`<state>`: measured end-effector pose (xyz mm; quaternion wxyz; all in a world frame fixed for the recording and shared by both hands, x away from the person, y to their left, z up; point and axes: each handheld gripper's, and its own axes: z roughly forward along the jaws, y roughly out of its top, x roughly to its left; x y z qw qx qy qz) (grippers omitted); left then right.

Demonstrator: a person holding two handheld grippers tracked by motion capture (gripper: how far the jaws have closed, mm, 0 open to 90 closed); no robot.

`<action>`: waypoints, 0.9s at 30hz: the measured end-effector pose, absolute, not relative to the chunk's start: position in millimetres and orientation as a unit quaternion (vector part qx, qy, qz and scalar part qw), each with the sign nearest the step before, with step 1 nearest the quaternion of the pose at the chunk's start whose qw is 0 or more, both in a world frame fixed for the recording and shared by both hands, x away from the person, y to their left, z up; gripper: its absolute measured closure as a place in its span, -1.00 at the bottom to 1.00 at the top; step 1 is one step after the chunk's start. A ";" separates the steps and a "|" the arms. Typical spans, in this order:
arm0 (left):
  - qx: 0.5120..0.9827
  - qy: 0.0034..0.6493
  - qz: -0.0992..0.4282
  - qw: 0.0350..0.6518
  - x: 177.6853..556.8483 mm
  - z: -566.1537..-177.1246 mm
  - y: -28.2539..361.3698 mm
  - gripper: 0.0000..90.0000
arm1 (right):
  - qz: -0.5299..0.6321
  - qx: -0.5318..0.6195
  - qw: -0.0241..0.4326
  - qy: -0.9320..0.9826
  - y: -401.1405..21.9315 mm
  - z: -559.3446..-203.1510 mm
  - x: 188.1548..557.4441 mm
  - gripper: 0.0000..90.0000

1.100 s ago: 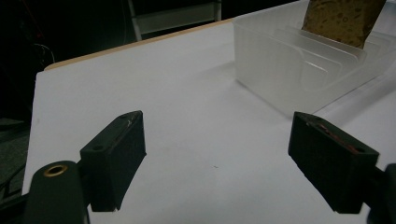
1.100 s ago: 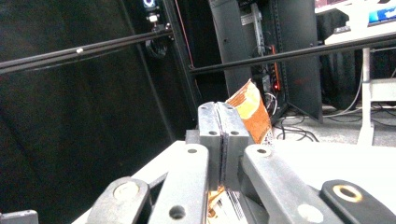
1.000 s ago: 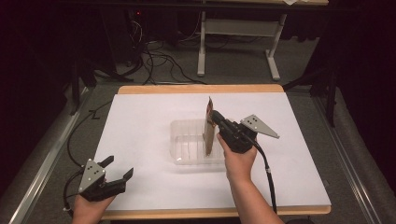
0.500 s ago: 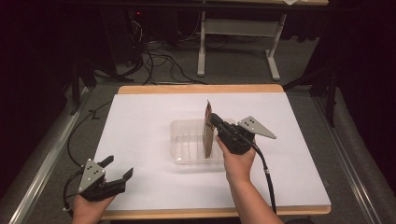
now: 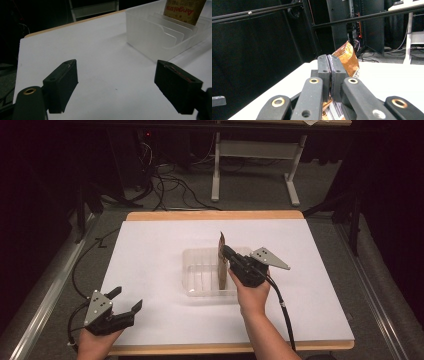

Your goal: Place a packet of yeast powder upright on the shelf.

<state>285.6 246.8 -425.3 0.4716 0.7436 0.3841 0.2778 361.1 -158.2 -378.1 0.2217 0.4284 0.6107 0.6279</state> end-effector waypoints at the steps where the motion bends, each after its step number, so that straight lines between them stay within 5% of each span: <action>1: 0.743 0.384 0.278 0.472 285.5 -425.3 246.8 -0.57 | 0.628 0.429 0.221 0.611 -158.2 -378.9 361.2 0.97; 13: 0.745 0.383 0.278 0.470 286.2 -425.8 245.5 -0.57 | 0.623 0.423 0.216 0.622 -166.9 -370.8 356.9 0.27; 27: 0.747 0.383 0.278 0.467 286.4 -426.5 243.8 -0.57 | 0.602 0.417 0.236 0.639 -206.7 -359.3 334.1 0.15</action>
